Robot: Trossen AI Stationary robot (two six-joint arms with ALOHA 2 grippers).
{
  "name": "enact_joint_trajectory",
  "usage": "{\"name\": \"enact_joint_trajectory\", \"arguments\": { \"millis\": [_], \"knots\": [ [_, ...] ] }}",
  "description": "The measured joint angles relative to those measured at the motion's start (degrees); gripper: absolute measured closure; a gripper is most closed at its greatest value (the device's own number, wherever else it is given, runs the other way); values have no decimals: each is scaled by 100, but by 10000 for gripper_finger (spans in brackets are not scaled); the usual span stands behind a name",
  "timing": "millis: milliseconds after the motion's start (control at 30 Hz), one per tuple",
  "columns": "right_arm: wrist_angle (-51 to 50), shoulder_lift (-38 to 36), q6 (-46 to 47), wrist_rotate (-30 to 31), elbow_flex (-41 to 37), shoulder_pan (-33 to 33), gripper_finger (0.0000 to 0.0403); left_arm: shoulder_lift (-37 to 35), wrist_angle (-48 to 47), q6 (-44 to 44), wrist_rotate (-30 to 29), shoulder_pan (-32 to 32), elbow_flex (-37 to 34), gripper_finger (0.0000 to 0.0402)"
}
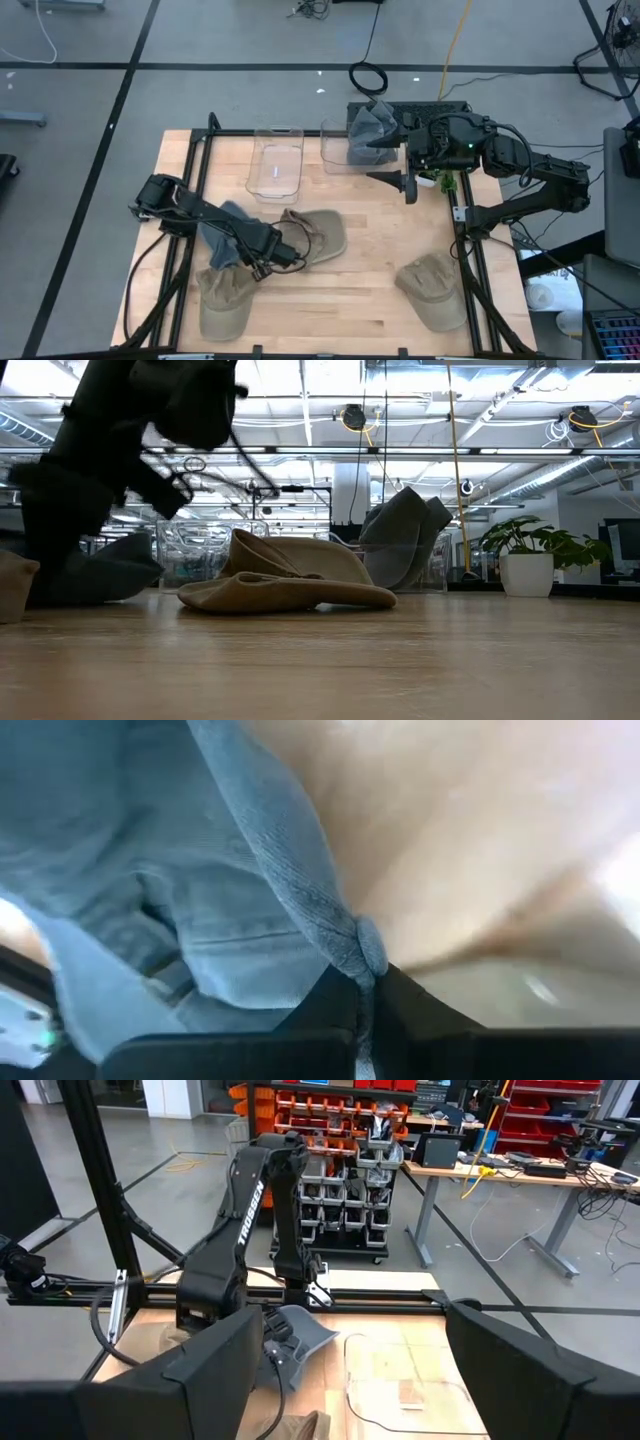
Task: Pick & Place hat
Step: Put the blue cap into the right transparent bin
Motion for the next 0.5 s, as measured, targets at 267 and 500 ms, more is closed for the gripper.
{"name": "enact_joint_trajectory", "arguments": {
  "millis": [267, 500],
  "knots": [
    [114, 2, 0, 3, 0, -2, 99, -308, -1227, 708, -116, 0, 1341, 399],
    [131, 2, 0, 4, 0, -2, 99, -677, -1825, 908, -320, 76, 2394, 400]
  ]
}}
